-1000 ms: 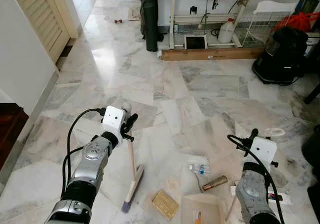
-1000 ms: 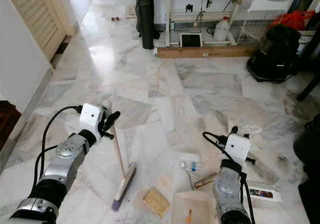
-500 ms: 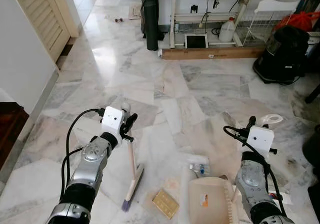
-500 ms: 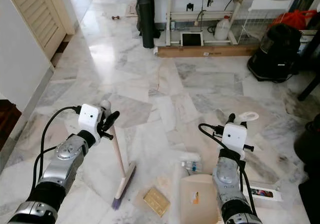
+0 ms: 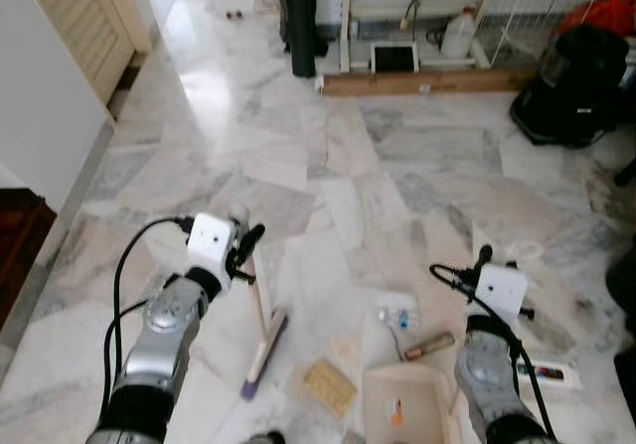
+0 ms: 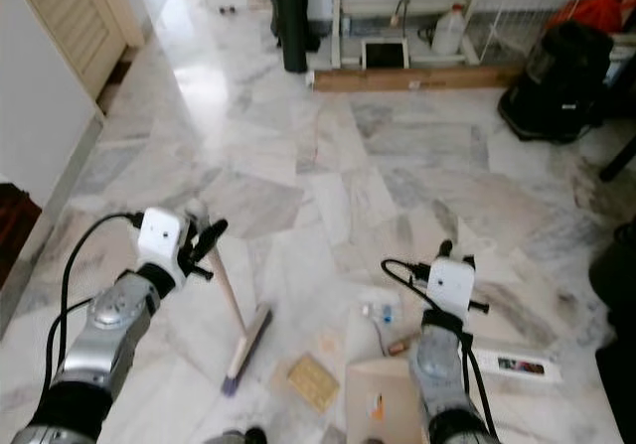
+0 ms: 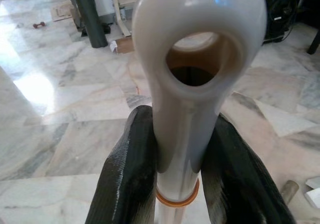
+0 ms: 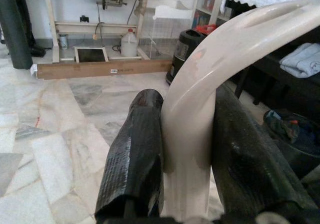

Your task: Sweep floor

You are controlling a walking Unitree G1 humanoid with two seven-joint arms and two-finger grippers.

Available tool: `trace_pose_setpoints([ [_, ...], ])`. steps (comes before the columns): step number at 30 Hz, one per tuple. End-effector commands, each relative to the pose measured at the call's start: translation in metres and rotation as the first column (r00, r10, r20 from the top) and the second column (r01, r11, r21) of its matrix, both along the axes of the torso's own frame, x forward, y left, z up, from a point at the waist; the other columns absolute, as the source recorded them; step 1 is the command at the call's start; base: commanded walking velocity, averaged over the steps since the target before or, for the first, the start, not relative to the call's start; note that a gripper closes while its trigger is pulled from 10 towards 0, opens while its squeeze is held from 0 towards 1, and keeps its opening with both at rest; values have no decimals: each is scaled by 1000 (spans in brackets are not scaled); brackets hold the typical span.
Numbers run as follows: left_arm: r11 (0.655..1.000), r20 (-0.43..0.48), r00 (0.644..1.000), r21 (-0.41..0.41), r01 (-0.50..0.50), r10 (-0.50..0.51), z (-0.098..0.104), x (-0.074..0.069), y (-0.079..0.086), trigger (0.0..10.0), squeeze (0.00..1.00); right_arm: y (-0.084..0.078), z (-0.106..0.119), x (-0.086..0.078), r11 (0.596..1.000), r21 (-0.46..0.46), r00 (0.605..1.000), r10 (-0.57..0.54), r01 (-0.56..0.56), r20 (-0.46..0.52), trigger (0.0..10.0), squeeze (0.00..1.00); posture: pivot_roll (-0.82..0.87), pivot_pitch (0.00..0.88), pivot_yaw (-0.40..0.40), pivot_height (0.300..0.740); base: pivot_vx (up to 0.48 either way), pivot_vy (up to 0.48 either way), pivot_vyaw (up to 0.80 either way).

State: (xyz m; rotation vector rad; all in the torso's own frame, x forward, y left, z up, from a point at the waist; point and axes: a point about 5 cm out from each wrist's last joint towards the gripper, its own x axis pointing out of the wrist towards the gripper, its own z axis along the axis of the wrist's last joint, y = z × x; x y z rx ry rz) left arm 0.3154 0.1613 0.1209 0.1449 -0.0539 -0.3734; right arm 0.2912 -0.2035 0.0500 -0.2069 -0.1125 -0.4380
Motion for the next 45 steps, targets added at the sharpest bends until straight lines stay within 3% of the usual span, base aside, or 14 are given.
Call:
trace_pose_setpoints([
  [1, 1000, -35, 999, 27, -5, 6, -6, -6, 5, 10000, 0, 3, -14, -9, 1000, -1, 998, 10, -10, -67, 10000, 0, 231, 233, 65, 740, 0, 0, 0],
  [10, 1000, -36, 999, 18, -2, 2, -3, -10, 3, 10000, 0, -4, 5, 0, 1000, -20, 1000, -8, 8, 27, 10000, 0, 224, 252, 62, 740, 0, 0, 0],
  [16, 1000, -37, 999, 10, -1, 2, -1, -10, 1, 10000, 0, -6, 34, 17, 999, -43, 988, 4, 3, 154, 10000, 0, 217, 243, 58, 740, 0, 0, 0],
  [22, 1000, -35, 999, 5, 0, 0, 2, -10, 0, 10000, 0, -3, 48, 25, 997, -77, 980, 33, -18, 197, 10000, 0, 217, 235, 58, 740, 0, 0, 0],
  [34, 1000, -33, 999, 9, 6, -6, 4, -10, 1, 10000, 0, 0, 52, 30, 997, -68, 979, 47, -34, 200, 10000, 0, 222, 232, 62, 740, 0, 0, 0],
  [40, 1000, -32, 999, 13, 24, -23, 4, -11, -2, 10000, 0, 5, 31, 23, 998, -39, 992, 52, -48, 115, 10000, 0, 230, 236, 66, 740, 0, 0, 0],
  [41, 999, -33, 999, 14, 29, -29, 4, -12, -3, 10000, 0, 8, 19, 16, 998, -28, 996, 58, -57, 67, 10000, 0, 235, 238, 68, 740, 0, 0, 0],
  [45, 999, -33, 999, 14, 30, -30, 4, -13, -2, 10000, 0, 9, 13, 12, 998, -22, 997, 62, -61, 45, 10000, 0, 239, 239, 70, 740, 0, 0, 0],
])
